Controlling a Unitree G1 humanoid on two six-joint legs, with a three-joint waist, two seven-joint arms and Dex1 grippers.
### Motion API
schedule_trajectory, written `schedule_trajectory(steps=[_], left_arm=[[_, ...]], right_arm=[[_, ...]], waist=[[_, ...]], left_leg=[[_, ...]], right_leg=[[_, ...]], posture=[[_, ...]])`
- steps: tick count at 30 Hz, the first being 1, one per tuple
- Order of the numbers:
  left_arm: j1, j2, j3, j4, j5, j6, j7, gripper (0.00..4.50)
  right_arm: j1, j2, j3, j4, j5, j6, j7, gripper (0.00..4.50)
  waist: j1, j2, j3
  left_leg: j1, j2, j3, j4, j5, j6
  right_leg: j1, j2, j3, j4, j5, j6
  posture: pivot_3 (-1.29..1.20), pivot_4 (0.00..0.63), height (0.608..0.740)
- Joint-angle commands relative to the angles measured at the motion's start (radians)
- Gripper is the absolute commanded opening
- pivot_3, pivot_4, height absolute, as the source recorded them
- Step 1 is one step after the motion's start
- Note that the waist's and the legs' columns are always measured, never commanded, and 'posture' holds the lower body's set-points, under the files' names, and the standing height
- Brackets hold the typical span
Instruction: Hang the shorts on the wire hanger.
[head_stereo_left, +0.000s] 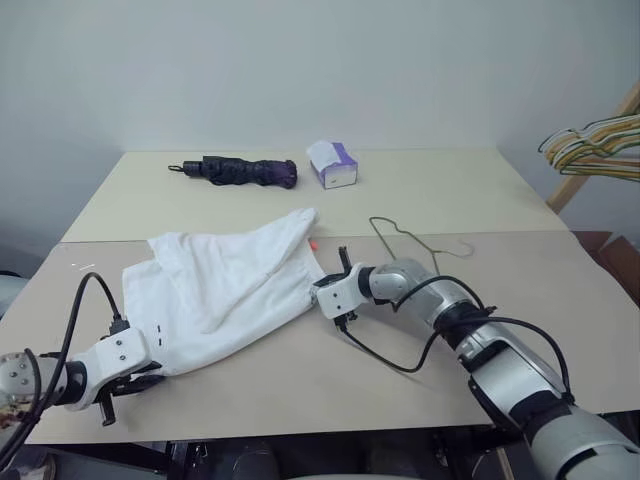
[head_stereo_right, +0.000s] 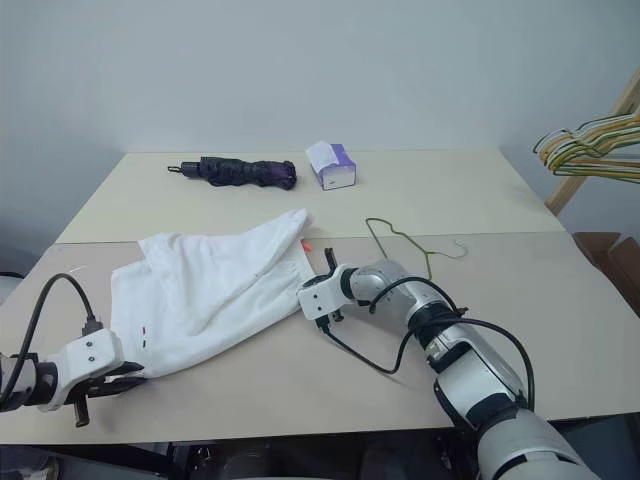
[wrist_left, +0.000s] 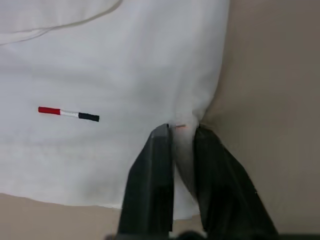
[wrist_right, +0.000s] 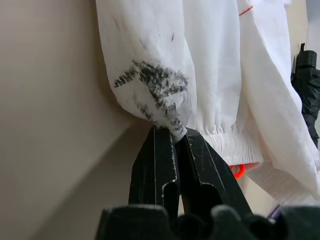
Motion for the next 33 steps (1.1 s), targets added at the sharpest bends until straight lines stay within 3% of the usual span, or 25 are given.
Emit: schedule_trajectory(steps=[1, 7, 12, 16, 19, 22, 25, 27, 30, 32, 33], left_arm=[[-0.033, 0.008, 0.011, -0.007, 0.021, -0.019, 0.034, 0.02], [-0.102, 0.006, 0.020, -0.061, 0.033, -0.054, 0.078, 0.02], [-0.049, 0.058, 0.076, -0.187, -0.043, -0.047, -0.047, 0.02], [0.055, 0.139, 0.123, -0.265, -0.012, -0.055, -0.159, 0.02], [0.129, 0.182, 0.169, -0.327, -0.023, -0.048, -0.251, 0.02], [0.090, 0.186, 0.158, -0.351, -0.062, -0.047, -0.266, 0.02], [-0.121, 0.162, 0.021, -0.296, -0.049, -0.043, -0.199, 0.02], [-0.339, 0.084, -0.084, -0.214, 0.007, -0.031, -0.095, 0.02], [-0.788, -0.110, -0.183, 0.012, 0.175, -0.004, 0.226, 0.02], [-1.050, -0.210, -0.175, 0.176, 0.279, -0.030, 0.489, 0.02], [-1.146, -0.239, -0.146, 0.225, 0.298, -0.039, 0.593, 0.02]], right_arm=[[0.031, -0.043, -0.061, -0.126, 0.044, 0.055, 0.036, 0.00], [0.166, -0.174, -0.145, -0.449, 0.119, 0.178, 0.170, 0.00], [0.342, -0.362, -0.226, -0.813, 0.253, 0.313, 0.372, 0.00], [0.455, -0.467, -0.251, -1.038, 0.382, 0.415, 0.515, 0.00], [0.503, -0.525, -0.271, -1.145, 0.504, 0.491, 0.603, 0.00], [0.492, -0.557, -0.294, -1.151, 0.610, 0.550, 0.671, 0.00], [0.372, -0.519, -0.301, -1.049, 0.651, 0.689, 0.679, 0.00], [0.251, -0.456, -0.298, -0.927, 0.600, 0.754, 0.606, 0.00], [-0.006, -0.330, -0.326, -0.643, 0.448, 0.740, 0.323, 0.00], [-0.172, -0.266, -0.364, -0.466, 0.357, 0.679, 0.077, 0.00], [-0.240, -0.246, -0.388, -0.406, 0.324, 0.640, -0.044, 0.00]], waist=[[0.000, 0.000, 0.000], [0.007, -0.001, 0.000], [0.007, -0.002, 0.000], [-0.004, -0.002, 0.000], [-0.002, -0.002, 0.000], [0.001, -0.003, 0.000], [0.013, -0.003, 0.000], [0.017, -0.002, -0.001], [0.032, -0.003, -0.001], [0.036, -0.008, 0.001], [0.036, -0.008, 0.000]], left_leg=[[0.000, 0.000, 0.000, 0.000, 0.000, 0.000], [-0.004, 0.000, -0.002, 0.000, 0.000, 0.001], [-0.005, 0.000, -0.002, 0.000, -0.006, 0.010], [-0.002, 0.000, -0.003, 0.001, -0.006, 0.010], [-0.002, 0.000, -0.003, 0.001, -0.006, 0.010], [-0.001, 0.000, -0.003, 0.002, -0.006, 0.011], [0.000, 0.000, -0.005, 0.004, -0.007, 0.011], [0.002, 0.000, -0.005, 0.004, -0.007, 0.011], [0.004, 0.000, -0.005, 0.004, -0.006, 0.011], [-0.002, -0.001, -0.006, 0.006, -0.004, 0.010], [-0.008, -0.001, -0.010, 0.005, 0.003, -0.001]], right_leg=[[0.000, 0.000, 0.000, 0.000, 0.000, 0.000], [-0.001, 0.000, -0.002, -0.003, 0.000, 0.000], [-0.001, 0.000, -0.002, -0.004, -0.001, 0.001], [0.000, 0.000, -0.002, -0.003, -0.001, 0.000], [0.001, 0.000, -0.002, -0.003, -0.001, 0.000], [0.002, 0.000, -0.002, -0.004, -0.002, 0.000], [0.003, 0.000, -0.003, -0.003, -0.002, 0.000], [0.004, 0.000, -0.003, -0.003, -0.003, -0.002], [0.008, 0.001, -0.002, -0.002, -0.001, 0.000], [0.004, 0.002, -0.004, 0.001, -0.001, -0.001], [0.000, 0.003, -0.007, -0.002, 0.001, -0.002]], posture=[[0.10, 0.000, 0.740], [0.11, 0.000, 0.740], [0.11, 0.000, 0.740], [0.10, 0.000, 0.740], [0.09, 0.000, 0.740], [0.09, 0.000, 0.740], [0.08, 0.000, 0.740], [0.09, 0.000, 0.740], [0.09, 0.000, 0.740], [0.09, 0.000, 0.740], [0.08, 0.000, 0.740]])
